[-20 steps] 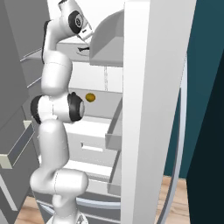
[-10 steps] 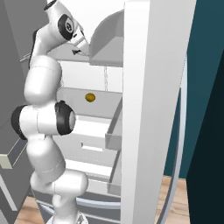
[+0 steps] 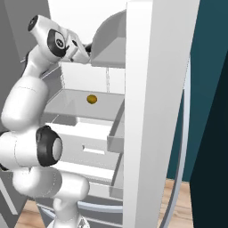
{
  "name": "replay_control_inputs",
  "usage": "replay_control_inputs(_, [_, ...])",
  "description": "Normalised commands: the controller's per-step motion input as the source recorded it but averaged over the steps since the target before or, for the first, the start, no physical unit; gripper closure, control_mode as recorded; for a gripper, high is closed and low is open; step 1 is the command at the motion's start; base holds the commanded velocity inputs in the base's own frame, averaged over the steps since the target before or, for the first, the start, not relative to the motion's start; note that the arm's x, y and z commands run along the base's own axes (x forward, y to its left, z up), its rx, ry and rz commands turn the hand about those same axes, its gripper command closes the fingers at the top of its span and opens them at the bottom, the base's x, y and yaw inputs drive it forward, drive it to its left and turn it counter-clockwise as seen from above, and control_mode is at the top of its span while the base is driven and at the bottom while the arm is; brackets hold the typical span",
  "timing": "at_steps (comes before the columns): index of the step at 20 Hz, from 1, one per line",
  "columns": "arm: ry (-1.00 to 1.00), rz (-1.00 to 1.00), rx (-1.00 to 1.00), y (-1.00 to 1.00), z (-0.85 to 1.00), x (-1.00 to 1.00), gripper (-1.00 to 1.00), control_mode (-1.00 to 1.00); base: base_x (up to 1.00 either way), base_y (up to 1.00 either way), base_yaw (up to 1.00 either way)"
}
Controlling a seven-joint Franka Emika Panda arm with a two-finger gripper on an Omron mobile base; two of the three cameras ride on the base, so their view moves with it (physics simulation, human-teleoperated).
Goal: Retrieve the fish from the fridge and place it on the saucepan with marinade on the stove.
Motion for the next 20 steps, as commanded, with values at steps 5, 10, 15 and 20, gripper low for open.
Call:
replay_control_inputs(5, [-0.17, 0.00, 0.00, 0.00, 0.50, -0.61, 1.00, -1.00, 0.00, 0.00, 0.00])
replay_control_inputs(10, [-0.07, 0.01, 0.00, 0.00, 0.46, -0.71, 1.00, -1.00, 0.00, 0.00, 0.00])
replay_control_inputs(15, [0.00, 0.04, 0.00, 0.07, 0.06, -0.88, 1.00, -1.00, 0.00, 0.00, 0.00])
replay_control_inputs(20, [0.00, 0.05, 0.00, 0.01, 0.00, -0.99, 1.00, -1.00, 0.00, 0.00, 0.00])
